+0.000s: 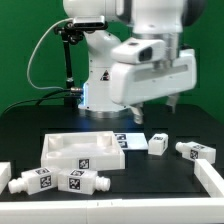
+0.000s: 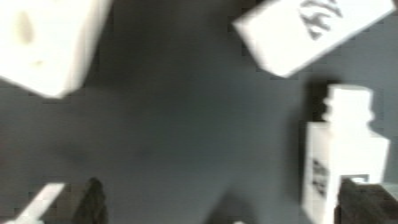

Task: Assemble one leg

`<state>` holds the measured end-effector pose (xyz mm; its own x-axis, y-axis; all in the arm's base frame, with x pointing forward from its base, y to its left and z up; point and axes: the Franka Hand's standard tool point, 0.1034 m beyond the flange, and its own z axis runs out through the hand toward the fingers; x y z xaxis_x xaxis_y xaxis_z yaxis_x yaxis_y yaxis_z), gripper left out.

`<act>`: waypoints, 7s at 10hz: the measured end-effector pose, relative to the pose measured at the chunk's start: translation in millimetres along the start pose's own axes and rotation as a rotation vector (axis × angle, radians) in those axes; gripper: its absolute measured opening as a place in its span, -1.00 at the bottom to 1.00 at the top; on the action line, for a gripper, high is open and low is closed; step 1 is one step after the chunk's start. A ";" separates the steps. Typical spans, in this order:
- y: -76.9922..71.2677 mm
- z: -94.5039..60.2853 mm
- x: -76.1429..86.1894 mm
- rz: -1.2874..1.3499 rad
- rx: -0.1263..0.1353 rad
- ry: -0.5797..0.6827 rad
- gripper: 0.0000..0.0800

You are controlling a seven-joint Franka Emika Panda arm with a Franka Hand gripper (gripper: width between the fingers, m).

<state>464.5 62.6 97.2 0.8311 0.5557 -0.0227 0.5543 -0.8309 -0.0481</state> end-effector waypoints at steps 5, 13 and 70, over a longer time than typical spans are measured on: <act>-3.6 9.6 -2.2 0.009 0.009 -0.014 0.62; 98.5 -5.6 8.2 -0.257 0.004 0.016 0.62; 171.8 47.2 -135.6 0.189 -0.022 -0.017 0.62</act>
Offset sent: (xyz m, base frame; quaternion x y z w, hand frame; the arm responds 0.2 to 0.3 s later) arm 0.0000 0.0000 0.0000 0.0000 0.0000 0.0000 1.0000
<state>444.9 -154.2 44.9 0.9196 0.3901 -0.0460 0.3896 -0.9208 -0.0195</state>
